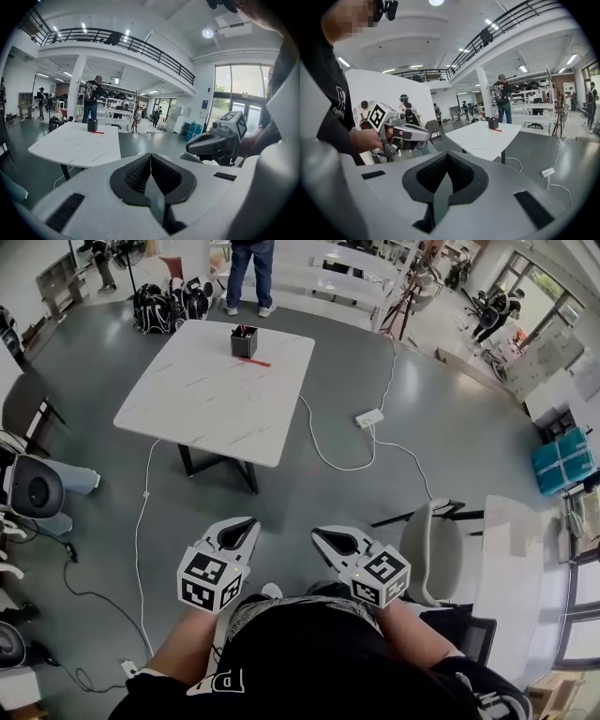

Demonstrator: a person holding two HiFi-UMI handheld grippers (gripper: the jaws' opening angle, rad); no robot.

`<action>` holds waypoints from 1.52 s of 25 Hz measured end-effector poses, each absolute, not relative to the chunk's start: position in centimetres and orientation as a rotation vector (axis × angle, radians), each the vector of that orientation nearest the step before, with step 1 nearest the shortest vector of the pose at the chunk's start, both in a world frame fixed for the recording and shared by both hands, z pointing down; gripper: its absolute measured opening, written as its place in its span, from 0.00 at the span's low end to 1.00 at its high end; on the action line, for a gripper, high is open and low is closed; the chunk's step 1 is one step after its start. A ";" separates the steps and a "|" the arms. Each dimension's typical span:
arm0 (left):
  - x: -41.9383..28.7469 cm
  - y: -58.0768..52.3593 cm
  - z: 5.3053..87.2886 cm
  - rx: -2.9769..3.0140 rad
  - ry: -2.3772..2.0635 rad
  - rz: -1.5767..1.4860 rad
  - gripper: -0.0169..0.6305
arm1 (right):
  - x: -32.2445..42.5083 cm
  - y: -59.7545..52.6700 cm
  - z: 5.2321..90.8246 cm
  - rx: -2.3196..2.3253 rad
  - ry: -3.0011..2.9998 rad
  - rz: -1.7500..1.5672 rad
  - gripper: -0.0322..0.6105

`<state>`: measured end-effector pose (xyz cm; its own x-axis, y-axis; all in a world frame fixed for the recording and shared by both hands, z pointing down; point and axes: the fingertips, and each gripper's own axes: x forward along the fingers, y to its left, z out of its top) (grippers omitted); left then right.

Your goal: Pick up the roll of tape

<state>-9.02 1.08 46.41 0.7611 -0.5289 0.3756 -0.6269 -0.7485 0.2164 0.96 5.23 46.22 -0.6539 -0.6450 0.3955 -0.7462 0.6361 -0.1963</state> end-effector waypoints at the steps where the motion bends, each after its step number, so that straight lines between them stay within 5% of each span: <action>1: -9.1 0.9 46.5 2.625 -0.892 0.419 0.06 | 0.8 4.9 46.2 1.117 -2.572 0.500 0.06; 38: -0.9 -23.0 48.5 2.433 -1.159 0.525 0.06 | 9.5 -23.9 47.1 0.852 -2.733 0.550 0.06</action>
